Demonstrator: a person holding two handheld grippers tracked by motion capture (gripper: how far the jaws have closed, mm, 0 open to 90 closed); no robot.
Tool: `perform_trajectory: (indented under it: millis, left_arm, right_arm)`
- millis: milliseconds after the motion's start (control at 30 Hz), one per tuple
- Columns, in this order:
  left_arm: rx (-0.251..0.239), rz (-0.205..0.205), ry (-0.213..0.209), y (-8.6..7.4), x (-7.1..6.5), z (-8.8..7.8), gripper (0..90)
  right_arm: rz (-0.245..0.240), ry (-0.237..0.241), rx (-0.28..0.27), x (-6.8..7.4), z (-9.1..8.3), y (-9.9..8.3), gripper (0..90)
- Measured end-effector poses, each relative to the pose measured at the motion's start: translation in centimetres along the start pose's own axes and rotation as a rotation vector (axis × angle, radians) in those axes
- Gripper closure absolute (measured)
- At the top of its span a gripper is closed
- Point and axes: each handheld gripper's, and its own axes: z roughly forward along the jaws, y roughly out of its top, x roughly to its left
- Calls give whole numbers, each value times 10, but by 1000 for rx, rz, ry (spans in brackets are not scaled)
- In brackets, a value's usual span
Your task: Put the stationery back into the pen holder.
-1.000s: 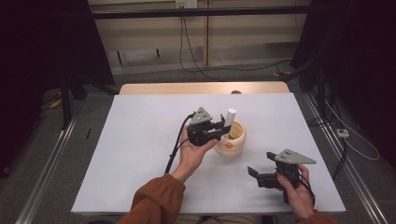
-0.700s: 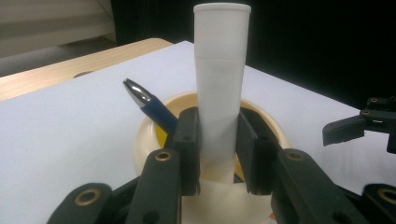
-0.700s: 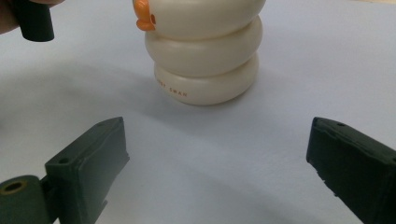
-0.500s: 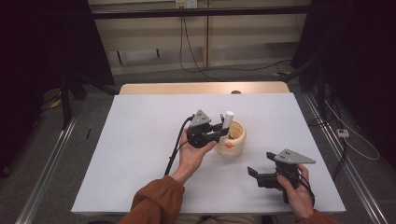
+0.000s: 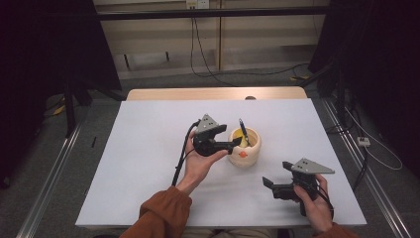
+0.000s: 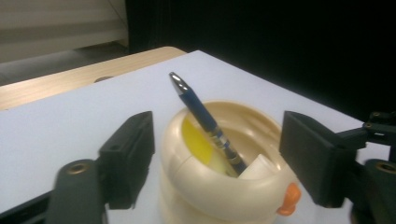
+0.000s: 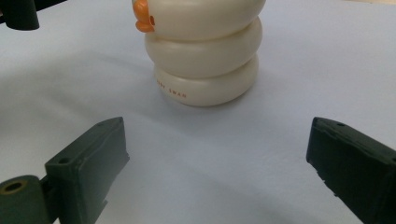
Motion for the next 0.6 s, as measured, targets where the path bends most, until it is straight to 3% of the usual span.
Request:
perform_trajectory:
  millis: [100,233,367,600]
  left_arm:
    - [4,24,9,2,1,-4,179]
    - [33,26,8,6,4,-9,87]
    - [48,59,32,9,5,-17,61]
    - [53,42,25,11,11,-31,53]
  right_arm:
    - [1,0,-1,0,0,0,51]
    - [4,-2,-2,0,0,0,50]
    - [6,-6,-3,0,0,0,50]
    - [8,-8,-3,-1,0,0,50]
